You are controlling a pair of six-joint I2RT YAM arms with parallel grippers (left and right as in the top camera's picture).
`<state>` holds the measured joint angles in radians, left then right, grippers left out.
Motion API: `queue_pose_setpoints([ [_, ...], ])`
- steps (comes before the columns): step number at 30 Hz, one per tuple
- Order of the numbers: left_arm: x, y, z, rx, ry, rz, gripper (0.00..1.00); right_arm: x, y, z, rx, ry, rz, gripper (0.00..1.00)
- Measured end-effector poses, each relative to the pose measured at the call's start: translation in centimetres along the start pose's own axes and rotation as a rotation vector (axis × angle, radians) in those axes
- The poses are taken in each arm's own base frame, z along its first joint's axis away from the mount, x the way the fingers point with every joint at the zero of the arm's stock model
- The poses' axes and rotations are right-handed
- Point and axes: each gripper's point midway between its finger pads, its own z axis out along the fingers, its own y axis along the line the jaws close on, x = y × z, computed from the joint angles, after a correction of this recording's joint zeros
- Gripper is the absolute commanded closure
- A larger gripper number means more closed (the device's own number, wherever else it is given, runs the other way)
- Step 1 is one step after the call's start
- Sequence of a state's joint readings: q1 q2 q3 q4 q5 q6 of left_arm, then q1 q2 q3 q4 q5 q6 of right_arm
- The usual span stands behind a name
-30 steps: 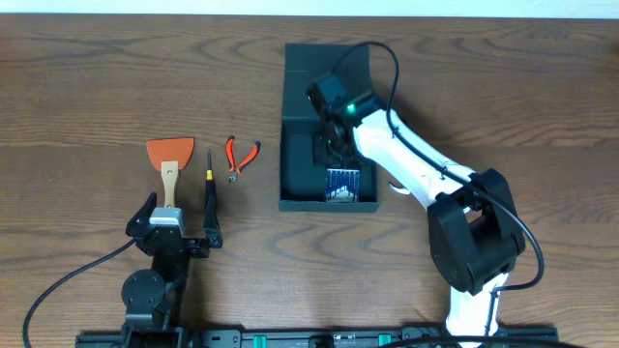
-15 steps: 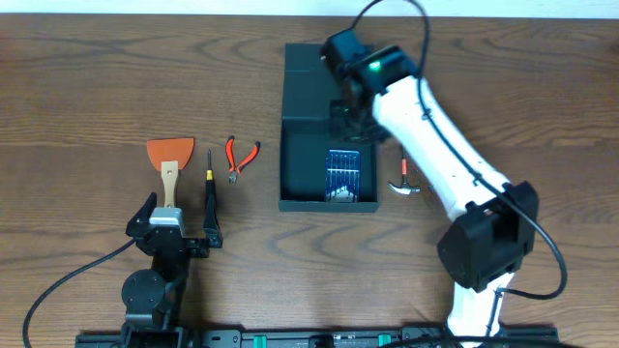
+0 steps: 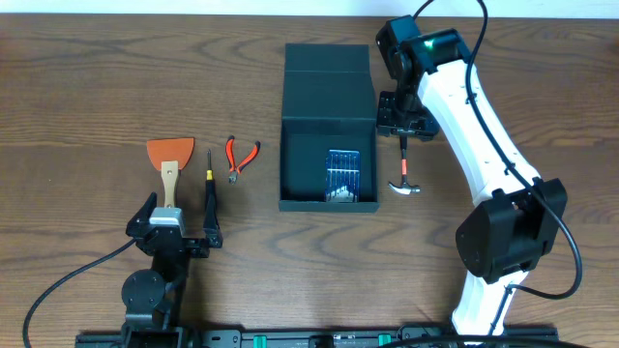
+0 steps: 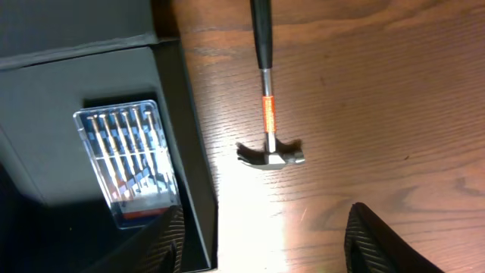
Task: Pack container
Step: 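Raise the right gripper and move it over the claw hammer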
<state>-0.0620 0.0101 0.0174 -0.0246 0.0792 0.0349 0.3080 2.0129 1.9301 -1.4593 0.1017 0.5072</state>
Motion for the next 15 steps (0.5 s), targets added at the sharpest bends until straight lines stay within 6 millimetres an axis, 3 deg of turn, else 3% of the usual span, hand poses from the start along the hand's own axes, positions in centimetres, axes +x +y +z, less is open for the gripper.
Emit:
queue_pose_setpoints([
  [8,0.0,0.0,0.0,0.000,0.000,0.000,0.02,-0.4,-1.6,0.4,0.013,0.012,0.019,0.43],
  [15,0.0,0.0,0.0,0.000,0.000,0.000,0.02,0.8,-2.4,3.9,0.031,0.070,-0.012,0.38],
])
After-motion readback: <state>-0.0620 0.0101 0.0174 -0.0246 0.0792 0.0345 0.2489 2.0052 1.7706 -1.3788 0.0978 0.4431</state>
